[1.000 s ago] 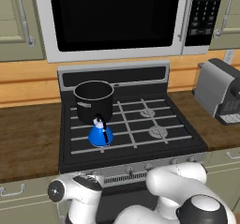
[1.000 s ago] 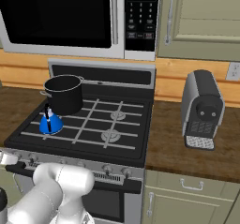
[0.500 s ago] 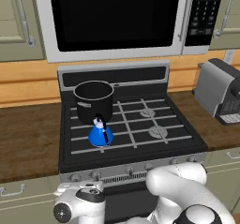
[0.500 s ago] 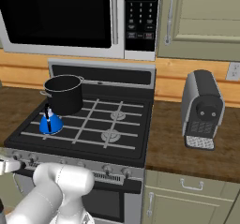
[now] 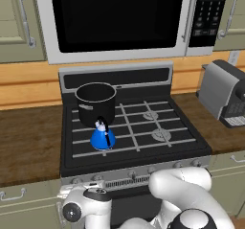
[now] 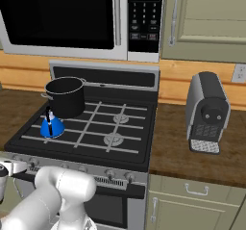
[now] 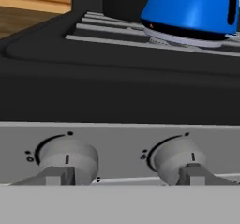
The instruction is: Pick the kettle from the counter and place it on a stove burner. Then turn the burner on.
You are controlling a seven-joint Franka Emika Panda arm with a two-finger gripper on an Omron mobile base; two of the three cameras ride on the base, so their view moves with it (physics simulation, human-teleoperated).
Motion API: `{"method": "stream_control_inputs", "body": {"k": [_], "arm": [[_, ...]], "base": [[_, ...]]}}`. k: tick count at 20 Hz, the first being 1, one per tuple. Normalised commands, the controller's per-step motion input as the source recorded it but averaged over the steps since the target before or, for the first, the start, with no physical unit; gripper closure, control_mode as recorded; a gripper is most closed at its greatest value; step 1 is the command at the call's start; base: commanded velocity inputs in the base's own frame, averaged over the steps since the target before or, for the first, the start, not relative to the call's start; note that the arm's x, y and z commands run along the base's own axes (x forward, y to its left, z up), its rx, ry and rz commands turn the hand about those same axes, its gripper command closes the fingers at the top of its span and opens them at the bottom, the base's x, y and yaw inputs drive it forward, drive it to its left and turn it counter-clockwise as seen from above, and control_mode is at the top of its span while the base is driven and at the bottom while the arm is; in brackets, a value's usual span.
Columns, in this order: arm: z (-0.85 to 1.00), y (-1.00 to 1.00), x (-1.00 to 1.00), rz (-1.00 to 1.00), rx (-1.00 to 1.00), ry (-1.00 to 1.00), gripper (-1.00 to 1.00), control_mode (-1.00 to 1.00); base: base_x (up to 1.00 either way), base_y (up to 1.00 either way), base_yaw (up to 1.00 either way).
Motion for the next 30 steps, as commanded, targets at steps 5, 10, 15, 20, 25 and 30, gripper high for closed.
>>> {"method": "stream_control_inputs", "body": {"k": [5, 10, 15, 20, 25, 30], "arm": [[-0.23, 0.15, 0.00, 0.01, -0.01, 0.00, -1.00, -1.00], [-0.38, 0.00, 0.00, 0.00, 0.00, -0.04, -1.00, -1.00], [-0.11, 0.00, -0.14, 0.00, 0.00, -0.16, -1.00, -1.00], [-0.25, 0.00, -0.05, 0.00, 0.00, -0.15, -1.00, -1.00], [-0.10, 0.01, 0.00, 0.03, 0.00, -0.10, -1.00, -1.00], [0.00, 0.00, 0.00, 0.00, 0.00, -0.01, -1.00, -1.00]], "base": [[0.00, 0.00, 0.00], [0.00, 0.00, 0.00], [0.00, 0.00, 0.00], [0.00, 0.00, 0.00], [0.00, 0.00, 0.00], [0.00, 0.00, 0.00]]}}
